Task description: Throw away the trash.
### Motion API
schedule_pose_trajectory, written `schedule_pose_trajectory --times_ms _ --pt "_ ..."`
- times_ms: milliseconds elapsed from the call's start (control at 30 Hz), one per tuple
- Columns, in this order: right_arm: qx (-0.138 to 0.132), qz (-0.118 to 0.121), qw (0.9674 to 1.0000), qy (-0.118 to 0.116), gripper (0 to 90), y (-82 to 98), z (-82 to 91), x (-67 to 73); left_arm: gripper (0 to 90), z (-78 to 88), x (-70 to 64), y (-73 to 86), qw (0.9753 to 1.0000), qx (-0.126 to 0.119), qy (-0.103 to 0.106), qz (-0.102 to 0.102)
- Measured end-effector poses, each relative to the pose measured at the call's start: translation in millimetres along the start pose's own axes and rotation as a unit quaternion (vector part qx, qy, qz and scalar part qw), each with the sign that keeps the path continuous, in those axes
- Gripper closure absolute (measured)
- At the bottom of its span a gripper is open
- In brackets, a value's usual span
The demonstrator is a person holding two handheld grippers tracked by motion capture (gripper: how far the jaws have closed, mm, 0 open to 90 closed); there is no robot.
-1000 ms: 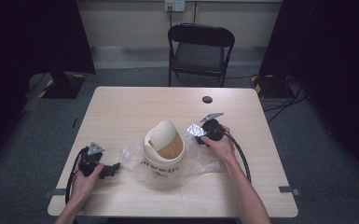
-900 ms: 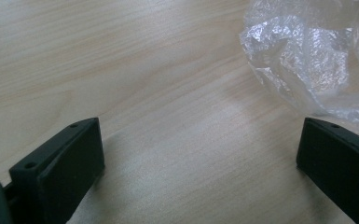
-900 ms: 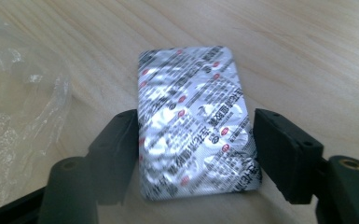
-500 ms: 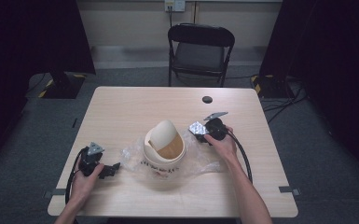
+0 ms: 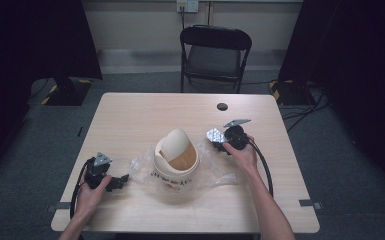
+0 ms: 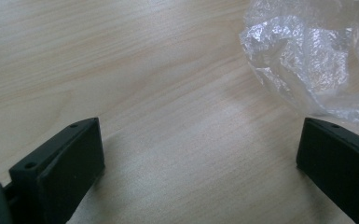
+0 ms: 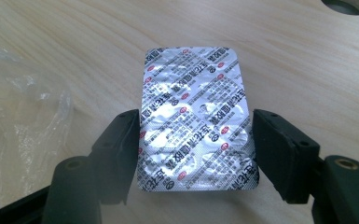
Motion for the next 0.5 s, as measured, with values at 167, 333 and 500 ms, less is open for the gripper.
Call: schedule_pose_trajectory --times_ms 167,333,500 --pt "0.0 -0.008 1.0 0.006 34.4 -1.2 5.6 -1.6 0.1 0.0 0.0 0.0 1.0 0.0 0.0 0.0" --pt "-0.007 -0.012 0.9999 0.004 34.4 -4.5 15.2 -0.3 0.1 -0.1 0.0 0.0 1.0 0.0 0.0 0.0" --pt "-0.02 -0.017 0.9997 0.003 34.4 -8.6 29.2 0.6 0.2 0.0 0.0 0.0 1.0 0.0 0.0 0.0"
Point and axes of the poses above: each handheld gripper's, and its own axes: z roughly backward along the jaws, y roughly out of its underside, x roughly to its left, the point moved 9 cm from there along -z, roughly forward along the jaws, and after that the axes turned 7 degrees about z, right-handed, at the moved point
